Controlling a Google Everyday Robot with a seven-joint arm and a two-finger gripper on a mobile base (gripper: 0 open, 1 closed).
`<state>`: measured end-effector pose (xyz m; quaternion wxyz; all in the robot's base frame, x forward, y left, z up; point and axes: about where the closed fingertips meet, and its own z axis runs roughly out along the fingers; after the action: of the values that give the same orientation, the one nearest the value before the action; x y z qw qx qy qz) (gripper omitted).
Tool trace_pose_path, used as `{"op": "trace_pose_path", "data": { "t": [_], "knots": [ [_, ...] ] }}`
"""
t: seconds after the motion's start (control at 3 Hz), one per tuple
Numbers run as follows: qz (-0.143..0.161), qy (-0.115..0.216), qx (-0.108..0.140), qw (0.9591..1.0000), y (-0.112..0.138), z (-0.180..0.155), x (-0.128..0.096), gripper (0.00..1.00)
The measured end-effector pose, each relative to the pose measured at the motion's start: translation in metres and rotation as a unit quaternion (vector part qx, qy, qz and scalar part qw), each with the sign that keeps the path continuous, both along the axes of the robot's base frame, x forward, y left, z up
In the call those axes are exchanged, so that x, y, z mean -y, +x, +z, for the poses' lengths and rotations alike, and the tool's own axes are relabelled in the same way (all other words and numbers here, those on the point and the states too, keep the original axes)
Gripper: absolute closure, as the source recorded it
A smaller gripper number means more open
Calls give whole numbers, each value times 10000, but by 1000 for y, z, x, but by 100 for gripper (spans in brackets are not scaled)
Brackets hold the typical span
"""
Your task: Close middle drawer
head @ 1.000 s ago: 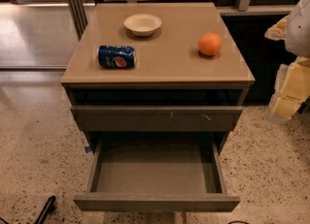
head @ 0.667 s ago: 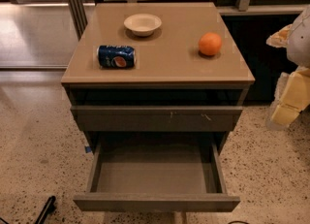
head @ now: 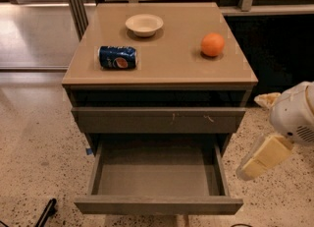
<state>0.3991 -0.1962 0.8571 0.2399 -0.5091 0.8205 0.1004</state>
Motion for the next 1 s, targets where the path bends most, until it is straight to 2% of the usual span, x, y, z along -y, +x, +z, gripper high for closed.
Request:
{"op": "trace_pose_path", "data": {
  "t": [0.33, 0.67, 1.0],
  "knots": [
    [-372, 564, -257, 9974, -15, -71, -25, 0],
    [-526, 519, -253, 9969, -20, -97, -25, 19],
    [-526, 519, -252, 9969, -20, -97, -25, 42]
  ]
}}
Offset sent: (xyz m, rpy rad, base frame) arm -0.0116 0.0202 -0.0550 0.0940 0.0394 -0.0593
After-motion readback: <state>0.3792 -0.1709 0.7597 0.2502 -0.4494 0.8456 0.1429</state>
